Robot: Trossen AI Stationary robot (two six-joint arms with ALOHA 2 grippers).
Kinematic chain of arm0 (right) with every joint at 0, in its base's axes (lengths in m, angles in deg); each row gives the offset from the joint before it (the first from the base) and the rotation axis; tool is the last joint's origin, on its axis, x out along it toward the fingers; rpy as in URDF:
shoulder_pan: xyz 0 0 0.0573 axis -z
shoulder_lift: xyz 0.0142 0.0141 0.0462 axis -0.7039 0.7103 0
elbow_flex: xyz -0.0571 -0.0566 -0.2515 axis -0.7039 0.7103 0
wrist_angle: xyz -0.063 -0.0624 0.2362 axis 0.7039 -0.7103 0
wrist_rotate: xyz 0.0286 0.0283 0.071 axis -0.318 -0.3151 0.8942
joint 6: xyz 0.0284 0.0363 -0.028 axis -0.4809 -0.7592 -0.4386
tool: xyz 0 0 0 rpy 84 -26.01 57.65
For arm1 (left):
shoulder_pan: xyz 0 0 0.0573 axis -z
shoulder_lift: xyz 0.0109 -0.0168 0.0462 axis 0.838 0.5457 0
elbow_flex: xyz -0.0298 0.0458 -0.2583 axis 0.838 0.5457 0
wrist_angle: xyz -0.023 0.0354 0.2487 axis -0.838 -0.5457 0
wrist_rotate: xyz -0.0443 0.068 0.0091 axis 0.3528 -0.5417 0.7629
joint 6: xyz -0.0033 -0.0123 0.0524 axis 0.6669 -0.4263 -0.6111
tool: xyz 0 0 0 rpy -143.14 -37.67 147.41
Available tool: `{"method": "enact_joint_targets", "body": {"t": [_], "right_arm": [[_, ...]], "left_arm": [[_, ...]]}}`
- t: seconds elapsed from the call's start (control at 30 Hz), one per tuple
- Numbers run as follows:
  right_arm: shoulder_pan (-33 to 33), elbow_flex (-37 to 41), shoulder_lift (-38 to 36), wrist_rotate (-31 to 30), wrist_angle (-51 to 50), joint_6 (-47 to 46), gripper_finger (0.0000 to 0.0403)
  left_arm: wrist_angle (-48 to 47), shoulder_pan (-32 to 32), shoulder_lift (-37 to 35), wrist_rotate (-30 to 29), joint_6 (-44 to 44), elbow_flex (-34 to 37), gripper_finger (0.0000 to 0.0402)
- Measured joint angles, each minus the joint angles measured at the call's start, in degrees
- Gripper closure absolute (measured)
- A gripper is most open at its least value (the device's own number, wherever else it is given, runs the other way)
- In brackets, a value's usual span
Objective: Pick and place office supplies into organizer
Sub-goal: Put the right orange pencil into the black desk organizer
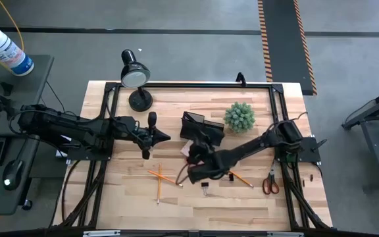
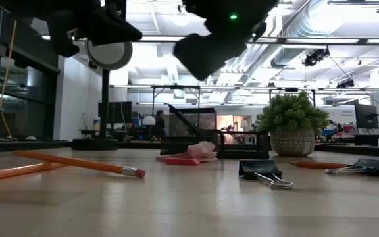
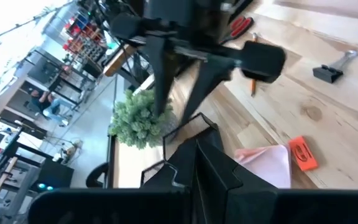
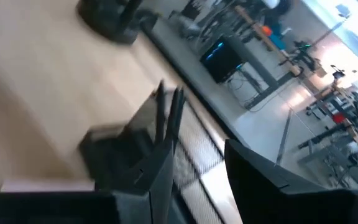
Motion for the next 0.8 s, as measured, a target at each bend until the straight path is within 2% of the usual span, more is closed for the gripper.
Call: {"method": "enact_joint_targets", "body": {"t": [0.3, 0.5, 0.63, 0.73, 0.8], "right_arm": [[-4.4, 0.0, 0.0, 10.4, -13.2, -5.7, 0.0266], [-5.6, 0.0, 0.0, 21.6, -17.1, -6.1, 0.0266], [-5.6, 0.0, 0.0, 28.2, -18.3, -6.2, 0.0265], [-5.2, 0.0, 0.0, 32.1, -18.3, -4.9, 0.0265], [-4.9, 0.0, 0.0, 32.3, -18.5, -3.7, 0.0265]], "left_arm": [[2.9, 0.0, 0.0, 0.0, 0.0, 0.0, 0.0399], [3.4, 0.0, 0.0, 0.3, 2.7, 0.0, 0.0399], [3.3, 0.0, 0.0, 2.4, 5.9, 0.0, 0.0399], [3.3, 0.0, 0.0, 4.8, 7.5, 0.0, 0.0399], [3.3, 0.0, 0.0, 5.9, 7.8, 0.0, 0.0399]]}}
